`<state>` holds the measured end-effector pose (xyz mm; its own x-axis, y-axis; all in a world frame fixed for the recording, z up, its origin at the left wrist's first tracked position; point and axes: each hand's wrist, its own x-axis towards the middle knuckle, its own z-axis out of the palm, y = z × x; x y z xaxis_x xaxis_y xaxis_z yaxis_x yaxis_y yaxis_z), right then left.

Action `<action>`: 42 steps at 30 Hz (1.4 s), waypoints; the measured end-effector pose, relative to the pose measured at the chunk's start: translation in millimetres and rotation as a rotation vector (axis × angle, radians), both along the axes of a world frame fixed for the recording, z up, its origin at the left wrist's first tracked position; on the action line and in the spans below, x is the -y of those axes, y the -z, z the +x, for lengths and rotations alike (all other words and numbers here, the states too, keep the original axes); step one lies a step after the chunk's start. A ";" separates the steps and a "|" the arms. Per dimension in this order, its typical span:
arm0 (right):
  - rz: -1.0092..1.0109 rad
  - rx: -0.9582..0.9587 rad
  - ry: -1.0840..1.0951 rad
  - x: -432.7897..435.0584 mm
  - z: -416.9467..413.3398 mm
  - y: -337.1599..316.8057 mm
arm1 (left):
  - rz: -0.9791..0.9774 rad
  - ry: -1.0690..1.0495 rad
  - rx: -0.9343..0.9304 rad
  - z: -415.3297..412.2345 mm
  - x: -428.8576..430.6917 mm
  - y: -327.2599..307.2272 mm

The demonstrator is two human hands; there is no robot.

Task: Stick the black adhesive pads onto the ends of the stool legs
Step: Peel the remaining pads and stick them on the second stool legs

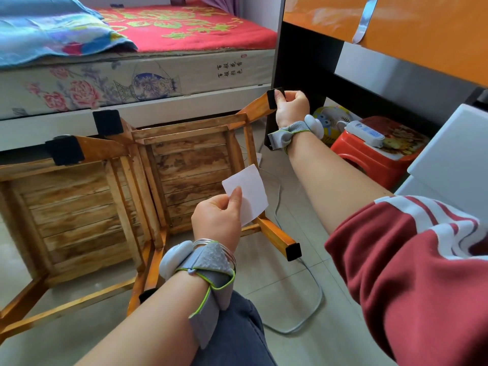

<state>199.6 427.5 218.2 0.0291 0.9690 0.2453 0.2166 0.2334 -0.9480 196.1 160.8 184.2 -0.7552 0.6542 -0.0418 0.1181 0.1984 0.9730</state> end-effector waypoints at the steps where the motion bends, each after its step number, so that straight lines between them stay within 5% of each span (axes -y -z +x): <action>1: -0.041 -0.062 0.002 1.3 -1.6 1.8 | 0.004 -0.006 0.008 0.0 -0.4 -0.2; 4: -0.241 -0.263 -0.042 3.0 3.4 6.0 | -0.001 -0.017 0.021 1.6 -0.2 -1.9; 11: -0.260 -0.097 -0.253 1.8 18.2 -1.1 | -0.003 -0.015 0.019 4.7 0.8 -5.3; 15: -0.488 -0.234 -0.424 9.5 13.8 -11.1 | -0.004 -0.037 0.021 1.1 2.1 -4.5; 25: -0.477 -0.383 -0.397 -1.4 11.2 4.0 | 0.030 -0.046 0.071 1.9 -1.7 -4.5; 33: -0.469 -0.698 -0.438 -0.7 8.2 31.9 | 0.013 -0.079 0.042 -2.7 3.1 -3.5; 42: -0.444 -0.728 -0.413 -1.1 3.9 37.5 | 0.024 -0.090 0.085 0.1 4.0 -7.6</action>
